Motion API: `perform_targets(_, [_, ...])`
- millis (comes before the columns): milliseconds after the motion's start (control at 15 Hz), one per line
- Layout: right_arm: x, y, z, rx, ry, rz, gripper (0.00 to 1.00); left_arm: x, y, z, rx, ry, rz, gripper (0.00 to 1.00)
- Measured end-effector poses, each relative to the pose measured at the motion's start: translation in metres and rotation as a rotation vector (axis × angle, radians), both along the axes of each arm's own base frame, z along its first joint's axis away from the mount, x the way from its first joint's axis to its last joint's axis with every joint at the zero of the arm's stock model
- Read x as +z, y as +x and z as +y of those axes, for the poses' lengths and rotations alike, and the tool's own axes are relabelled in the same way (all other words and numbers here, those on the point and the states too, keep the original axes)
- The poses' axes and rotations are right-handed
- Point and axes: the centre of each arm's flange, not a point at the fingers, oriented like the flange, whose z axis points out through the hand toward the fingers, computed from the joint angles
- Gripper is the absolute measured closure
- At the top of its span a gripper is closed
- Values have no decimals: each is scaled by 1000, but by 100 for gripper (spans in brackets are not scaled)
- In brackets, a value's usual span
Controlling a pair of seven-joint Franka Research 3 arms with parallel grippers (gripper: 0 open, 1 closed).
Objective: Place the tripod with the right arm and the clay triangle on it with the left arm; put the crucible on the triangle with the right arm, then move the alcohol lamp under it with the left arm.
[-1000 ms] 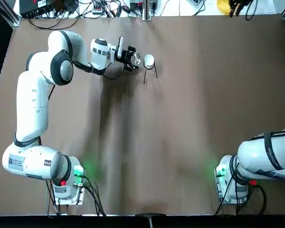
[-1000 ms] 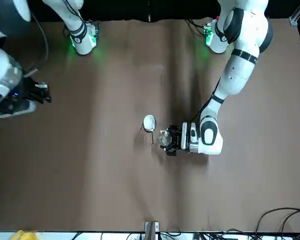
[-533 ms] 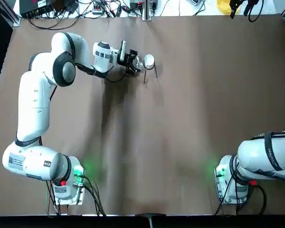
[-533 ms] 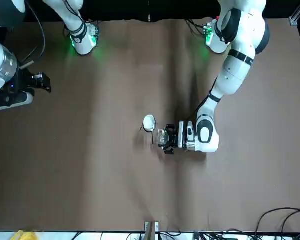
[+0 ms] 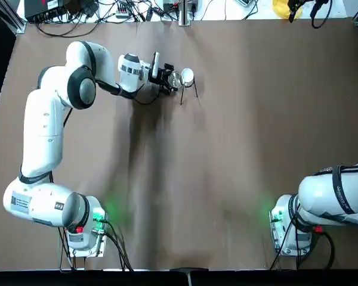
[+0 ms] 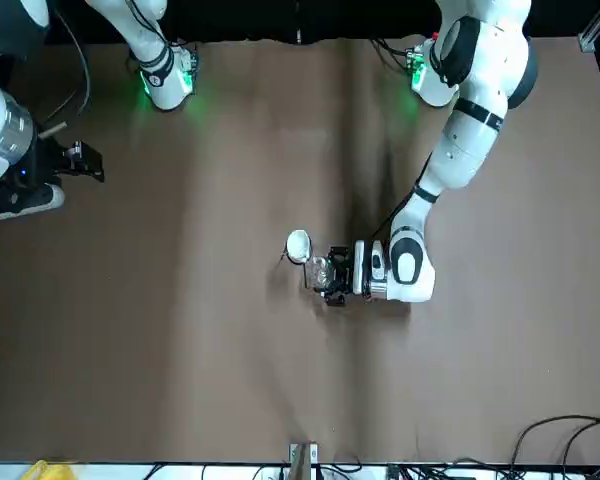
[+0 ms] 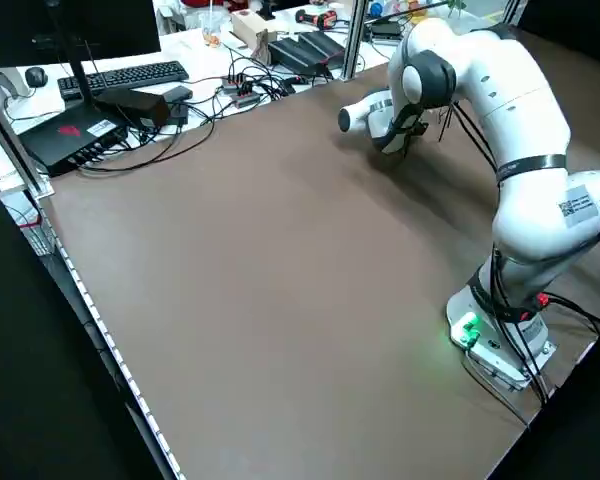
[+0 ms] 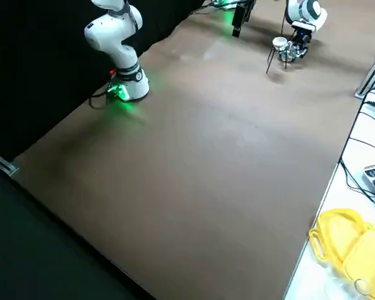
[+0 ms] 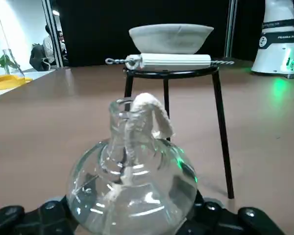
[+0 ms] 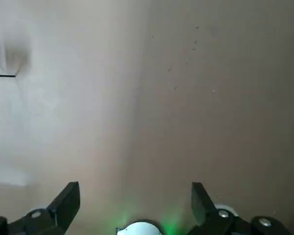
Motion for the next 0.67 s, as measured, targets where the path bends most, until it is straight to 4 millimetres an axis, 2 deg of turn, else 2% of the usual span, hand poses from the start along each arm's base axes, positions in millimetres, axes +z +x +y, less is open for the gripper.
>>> perform_targets(267, [5,0,-8,1,2,-10,0,-1,-1,-1,6,-4,5,22])
perform_targets(467, [6,0,-15,-11,2,-11,0,-3,-5,-10,12,-8,14,22])
perform_targets(667, [11,-1,-15,-12,1,-26,0,-5,-8,-14,12,-4,14,22])
